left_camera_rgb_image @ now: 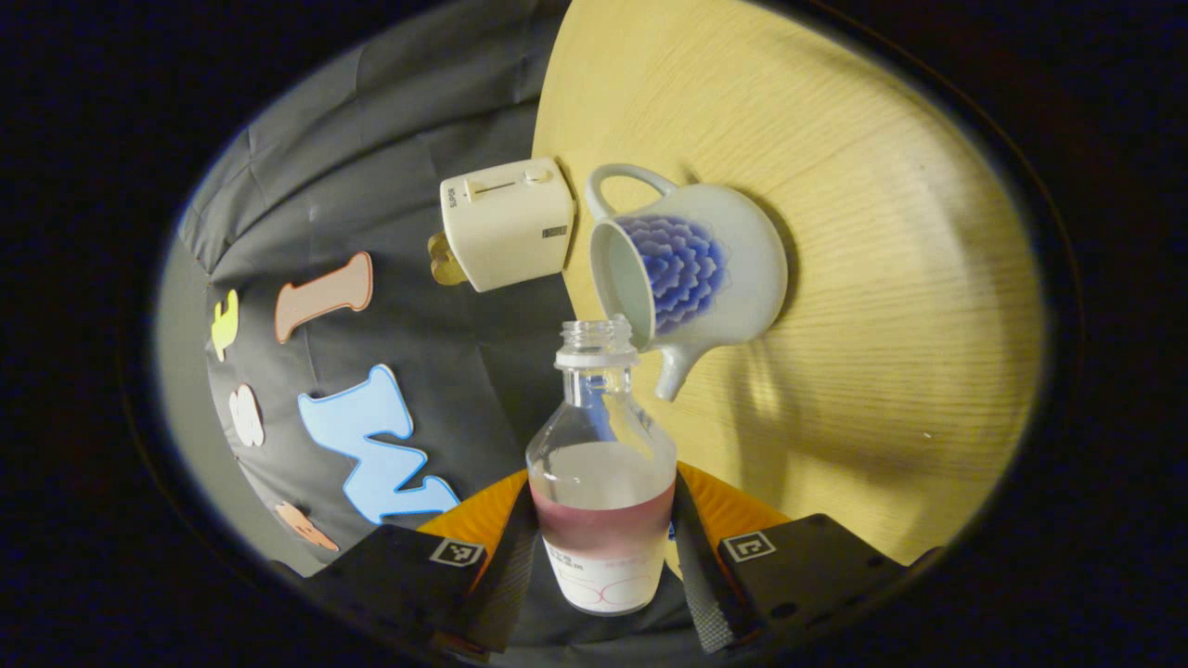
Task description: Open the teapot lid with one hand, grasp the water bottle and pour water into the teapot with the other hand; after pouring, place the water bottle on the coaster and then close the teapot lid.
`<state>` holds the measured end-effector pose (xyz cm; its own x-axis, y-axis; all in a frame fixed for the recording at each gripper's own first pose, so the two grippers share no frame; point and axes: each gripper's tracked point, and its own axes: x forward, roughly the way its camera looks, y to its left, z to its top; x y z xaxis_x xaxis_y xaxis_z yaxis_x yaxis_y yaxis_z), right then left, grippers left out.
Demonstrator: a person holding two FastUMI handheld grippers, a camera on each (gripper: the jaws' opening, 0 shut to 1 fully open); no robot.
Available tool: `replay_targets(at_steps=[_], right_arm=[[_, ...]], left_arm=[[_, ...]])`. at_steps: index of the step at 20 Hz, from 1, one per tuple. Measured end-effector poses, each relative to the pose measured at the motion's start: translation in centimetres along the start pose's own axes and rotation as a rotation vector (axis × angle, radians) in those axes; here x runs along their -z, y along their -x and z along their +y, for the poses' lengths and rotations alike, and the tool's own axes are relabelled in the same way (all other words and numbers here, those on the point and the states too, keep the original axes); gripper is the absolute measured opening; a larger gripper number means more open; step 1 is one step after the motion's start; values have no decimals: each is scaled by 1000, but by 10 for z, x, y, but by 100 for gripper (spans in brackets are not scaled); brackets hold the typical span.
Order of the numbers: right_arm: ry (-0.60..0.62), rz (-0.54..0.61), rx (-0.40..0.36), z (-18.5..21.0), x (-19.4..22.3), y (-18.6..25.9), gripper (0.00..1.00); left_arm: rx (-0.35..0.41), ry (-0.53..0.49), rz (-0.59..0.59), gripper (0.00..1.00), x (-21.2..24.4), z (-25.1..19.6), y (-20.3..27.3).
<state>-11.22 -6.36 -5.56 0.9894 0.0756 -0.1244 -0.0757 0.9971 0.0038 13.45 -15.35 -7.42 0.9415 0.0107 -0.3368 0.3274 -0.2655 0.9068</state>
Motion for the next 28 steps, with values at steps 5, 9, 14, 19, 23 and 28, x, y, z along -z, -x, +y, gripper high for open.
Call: replay_targets(at_steps=[5,9,14,19,23,28], right_arm=[[-6,3,3,-3,1,0,1],[-11,11,6,-5,2,-1,1],[-10,8,7,-6,1,0,1],[-14,9,9,-7,1,0,1],[-14,12,8,-7,2,-1,1],[-17,11,14,-10,2,-1,1]], left_arm=[[3,-70,21,85,6,3,-2],[3,-109,32,84,8,7,-1],[-3,-157,43,84,8,13,-3],[-9,-224,45,84,5,18,2],[-27,-285,52,84,0,23,6],[-27,-307,59,84,0,26,7]])
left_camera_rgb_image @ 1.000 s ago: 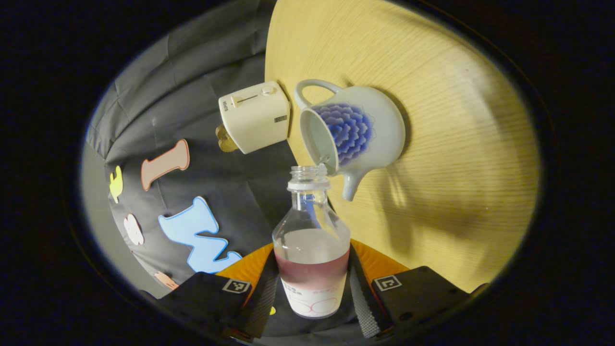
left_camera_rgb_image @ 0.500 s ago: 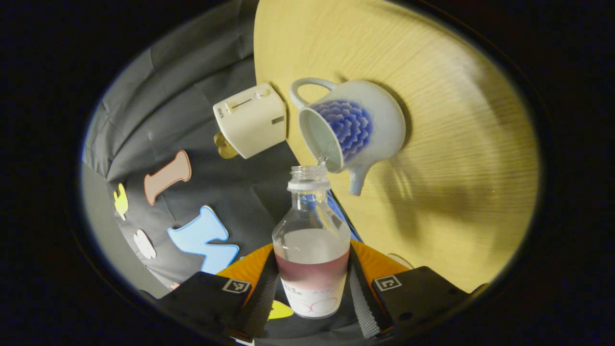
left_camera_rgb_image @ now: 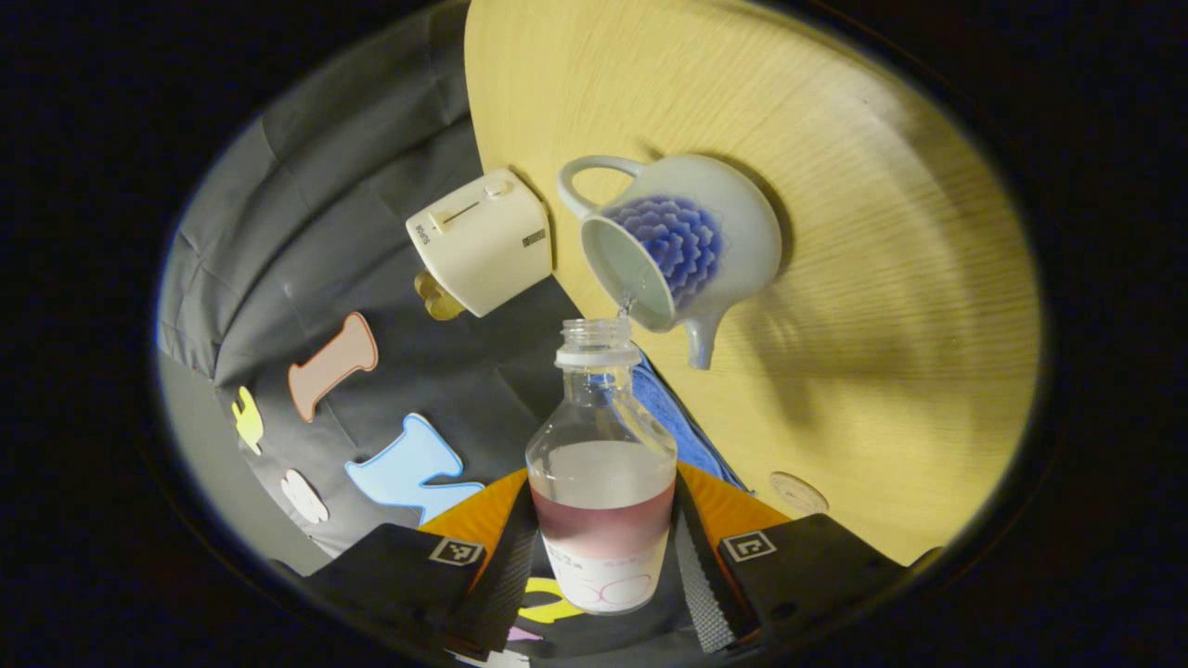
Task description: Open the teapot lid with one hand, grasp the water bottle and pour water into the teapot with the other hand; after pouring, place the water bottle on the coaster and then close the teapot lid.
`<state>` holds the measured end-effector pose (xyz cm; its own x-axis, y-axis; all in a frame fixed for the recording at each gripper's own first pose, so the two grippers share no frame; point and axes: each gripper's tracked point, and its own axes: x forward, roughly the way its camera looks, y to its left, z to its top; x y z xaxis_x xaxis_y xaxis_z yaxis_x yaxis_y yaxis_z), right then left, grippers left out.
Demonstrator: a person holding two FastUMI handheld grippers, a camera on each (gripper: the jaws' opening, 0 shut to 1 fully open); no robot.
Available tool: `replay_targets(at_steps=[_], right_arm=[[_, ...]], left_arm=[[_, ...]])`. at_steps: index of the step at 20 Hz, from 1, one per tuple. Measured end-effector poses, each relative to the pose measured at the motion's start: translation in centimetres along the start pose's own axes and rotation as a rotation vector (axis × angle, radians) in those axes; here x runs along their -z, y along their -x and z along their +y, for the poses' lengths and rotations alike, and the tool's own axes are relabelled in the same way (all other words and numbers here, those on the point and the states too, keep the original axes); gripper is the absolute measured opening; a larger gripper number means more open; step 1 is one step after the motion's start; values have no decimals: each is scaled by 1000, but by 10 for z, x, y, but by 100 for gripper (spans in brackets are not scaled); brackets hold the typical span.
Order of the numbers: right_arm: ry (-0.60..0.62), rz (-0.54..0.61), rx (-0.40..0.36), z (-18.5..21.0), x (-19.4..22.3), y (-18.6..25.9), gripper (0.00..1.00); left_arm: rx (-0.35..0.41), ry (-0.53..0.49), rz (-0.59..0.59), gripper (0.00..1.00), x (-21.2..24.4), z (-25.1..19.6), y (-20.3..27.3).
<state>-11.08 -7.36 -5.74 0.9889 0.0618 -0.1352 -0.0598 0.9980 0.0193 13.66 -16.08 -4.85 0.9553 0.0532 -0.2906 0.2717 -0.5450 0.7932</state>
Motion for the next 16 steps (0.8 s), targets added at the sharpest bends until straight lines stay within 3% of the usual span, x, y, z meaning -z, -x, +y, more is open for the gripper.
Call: replay_targets(at_steps=[14,15,16], right_arm=[[-2,-5,-3,1,-2,2,1],[0,-7,-1,0,-2,2,1],[-1,-9,-1,0,-2,2,1]], left_arm=[[-43,-116,28,84,-6,15,10],[-45,-119,27,72,-6,16,10],[-50,-121,29,76,-7,17,10]])
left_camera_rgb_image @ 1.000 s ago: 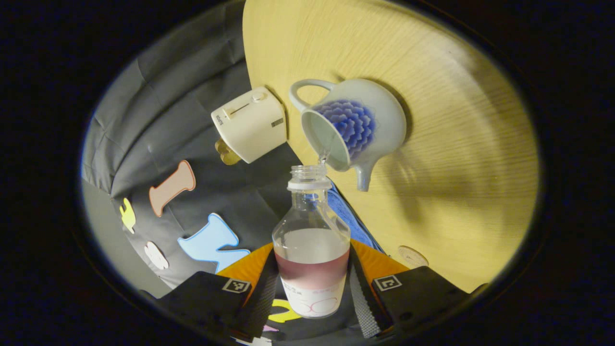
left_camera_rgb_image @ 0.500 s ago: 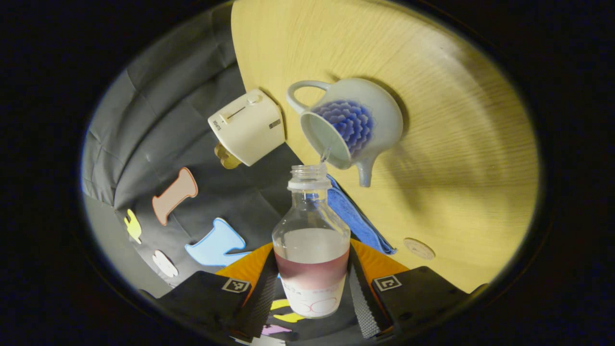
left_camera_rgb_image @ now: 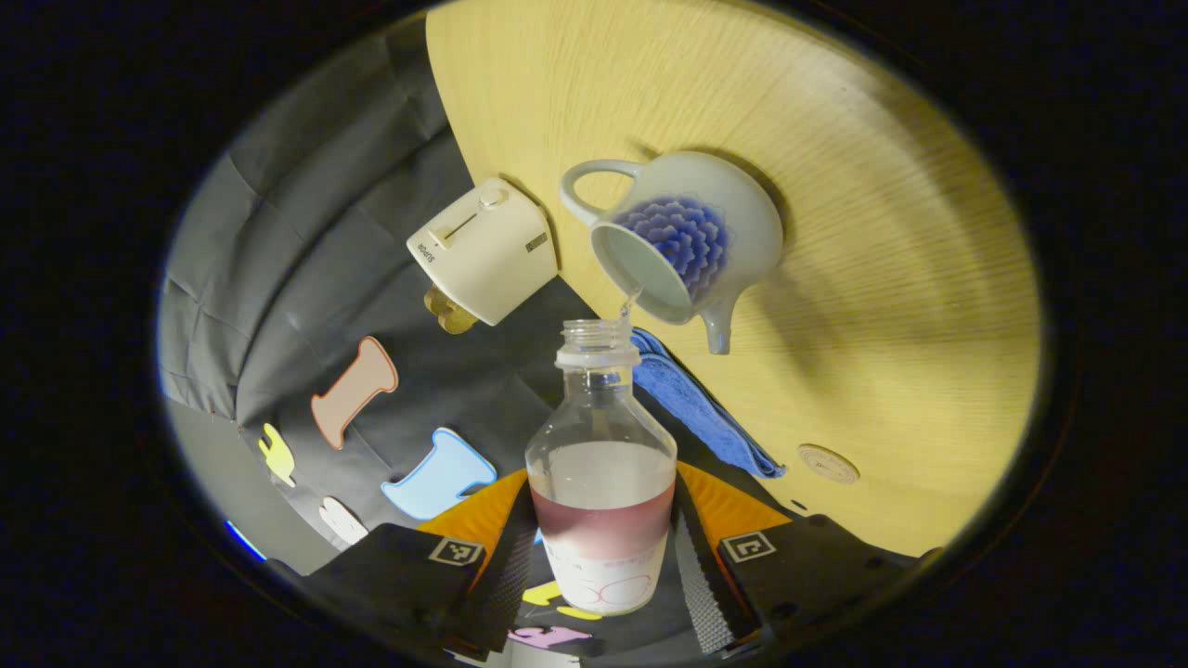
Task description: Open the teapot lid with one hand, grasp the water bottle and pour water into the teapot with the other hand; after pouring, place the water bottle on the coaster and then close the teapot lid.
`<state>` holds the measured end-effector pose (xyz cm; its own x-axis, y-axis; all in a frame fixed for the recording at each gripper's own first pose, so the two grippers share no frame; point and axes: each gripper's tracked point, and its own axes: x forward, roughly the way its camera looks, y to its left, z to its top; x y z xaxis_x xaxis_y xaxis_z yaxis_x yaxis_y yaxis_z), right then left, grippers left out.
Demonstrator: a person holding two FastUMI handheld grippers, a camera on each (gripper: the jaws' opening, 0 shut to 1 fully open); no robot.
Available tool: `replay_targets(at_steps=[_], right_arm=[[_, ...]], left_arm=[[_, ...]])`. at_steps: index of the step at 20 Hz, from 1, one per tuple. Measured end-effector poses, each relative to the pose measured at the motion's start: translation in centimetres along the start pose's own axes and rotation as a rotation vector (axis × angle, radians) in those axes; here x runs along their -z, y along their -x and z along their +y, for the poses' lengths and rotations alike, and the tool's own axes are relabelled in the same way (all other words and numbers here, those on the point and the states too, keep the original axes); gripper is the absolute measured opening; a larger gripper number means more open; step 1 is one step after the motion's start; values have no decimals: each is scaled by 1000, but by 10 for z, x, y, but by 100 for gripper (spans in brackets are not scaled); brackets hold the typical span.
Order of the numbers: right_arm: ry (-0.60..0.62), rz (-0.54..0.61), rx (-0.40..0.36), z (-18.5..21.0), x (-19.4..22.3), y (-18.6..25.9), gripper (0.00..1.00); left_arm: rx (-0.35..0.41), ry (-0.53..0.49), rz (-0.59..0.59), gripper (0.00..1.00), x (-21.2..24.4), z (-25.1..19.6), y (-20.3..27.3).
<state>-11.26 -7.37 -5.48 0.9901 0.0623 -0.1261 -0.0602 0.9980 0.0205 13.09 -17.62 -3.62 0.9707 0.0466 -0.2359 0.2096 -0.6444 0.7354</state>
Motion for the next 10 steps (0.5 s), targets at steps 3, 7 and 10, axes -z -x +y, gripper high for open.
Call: replay_targets(at_steps=[3,7,10], right_arm=[[1,-1,0,0,-1,1,1],[-1,-10,1,-1,-4,2,1],[-2,-5,2,-1,-1,1,1]], left_arm=[[6,1,9,84,4,0,0],[-5,-8,11,84,3,2,1],[1,-1,7,84,2,0,1]])
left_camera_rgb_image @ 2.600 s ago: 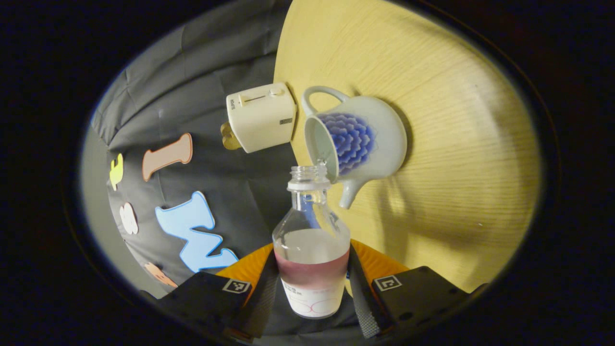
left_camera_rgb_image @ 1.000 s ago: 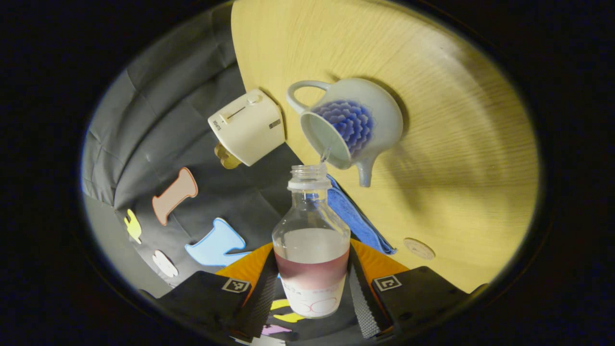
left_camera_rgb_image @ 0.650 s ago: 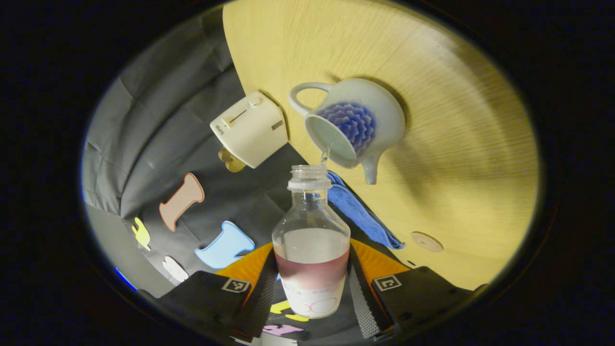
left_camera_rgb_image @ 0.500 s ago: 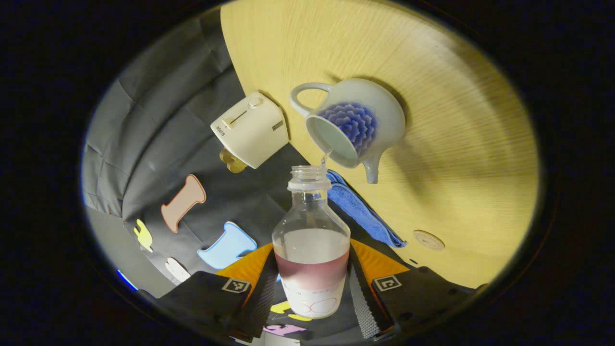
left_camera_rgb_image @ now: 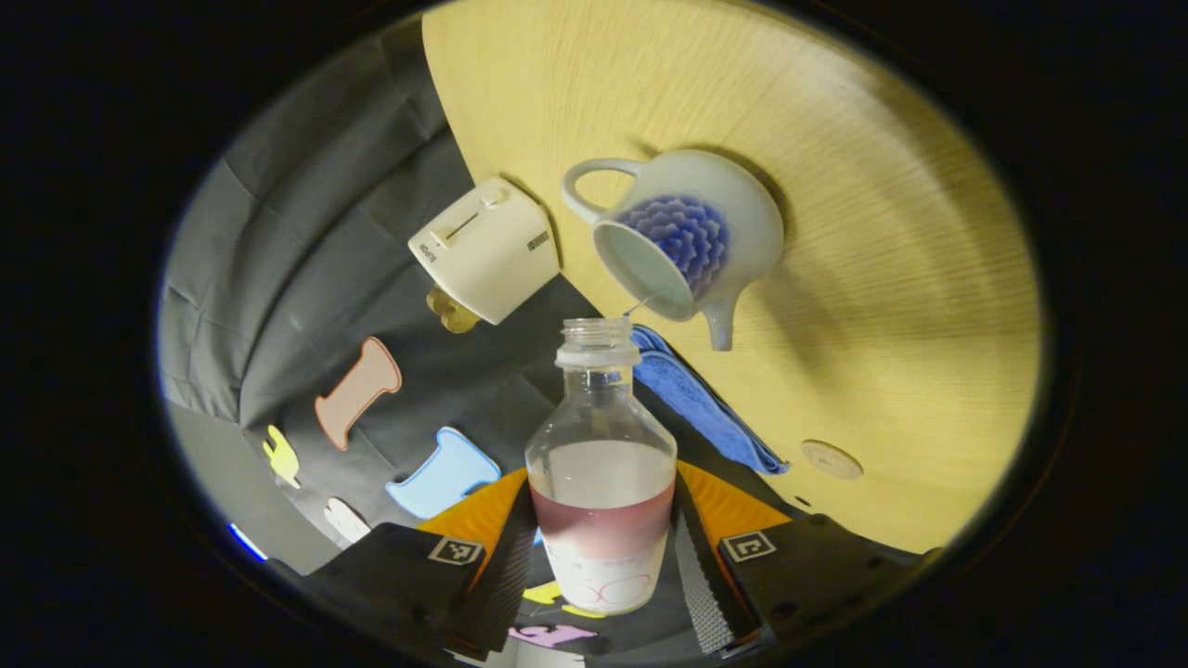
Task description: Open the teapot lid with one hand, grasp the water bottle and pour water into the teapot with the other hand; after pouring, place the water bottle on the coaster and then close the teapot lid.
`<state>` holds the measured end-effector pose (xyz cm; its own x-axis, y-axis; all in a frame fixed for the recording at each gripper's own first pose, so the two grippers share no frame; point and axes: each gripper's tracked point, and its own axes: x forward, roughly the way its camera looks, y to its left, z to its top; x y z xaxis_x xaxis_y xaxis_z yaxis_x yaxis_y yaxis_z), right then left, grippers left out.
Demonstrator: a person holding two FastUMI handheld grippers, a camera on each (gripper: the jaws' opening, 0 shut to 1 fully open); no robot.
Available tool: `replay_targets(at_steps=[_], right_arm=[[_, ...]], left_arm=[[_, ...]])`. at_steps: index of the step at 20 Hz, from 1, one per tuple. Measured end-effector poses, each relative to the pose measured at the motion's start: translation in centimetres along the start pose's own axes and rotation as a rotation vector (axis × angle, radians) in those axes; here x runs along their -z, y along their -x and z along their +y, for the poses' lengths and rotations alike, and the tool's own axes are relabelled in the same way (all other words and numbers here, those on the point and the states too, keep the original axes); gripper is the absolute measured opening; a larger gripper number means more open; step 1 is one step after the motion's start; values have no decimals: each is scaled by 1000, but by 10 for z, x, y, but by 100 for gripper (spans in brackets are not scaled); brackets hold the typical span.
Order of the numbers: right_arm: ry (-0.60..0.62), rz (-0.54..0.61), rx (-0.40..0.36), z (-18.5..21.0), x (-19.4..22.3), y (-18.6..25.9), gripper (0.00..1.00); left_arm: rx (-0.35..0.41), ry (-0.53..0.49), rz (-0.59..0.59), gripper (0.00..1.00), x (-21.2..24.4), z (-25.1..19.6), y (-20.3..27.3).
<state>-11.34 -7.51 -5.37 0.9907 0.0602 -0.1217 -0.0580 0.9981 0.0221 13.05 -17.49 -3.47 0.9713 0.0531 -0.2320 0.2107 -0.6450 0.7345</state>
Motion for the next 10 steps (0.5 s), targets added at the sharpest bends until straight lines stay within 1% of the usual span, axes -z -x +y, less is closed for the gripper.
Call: replay_targets(at_steps=[4,8,10], right_arm=[[-1,6,2,-1,2,-1,1],[-6,14,5,-2,5,-2,1],[-11,16,7,-3,5,-3,1]], left_arm=[[-2,30,-20,84,2,-2,-3],[7,123,-69,84,3,-17,-14],[-20,190,-117,84,-1,-18,-17]])
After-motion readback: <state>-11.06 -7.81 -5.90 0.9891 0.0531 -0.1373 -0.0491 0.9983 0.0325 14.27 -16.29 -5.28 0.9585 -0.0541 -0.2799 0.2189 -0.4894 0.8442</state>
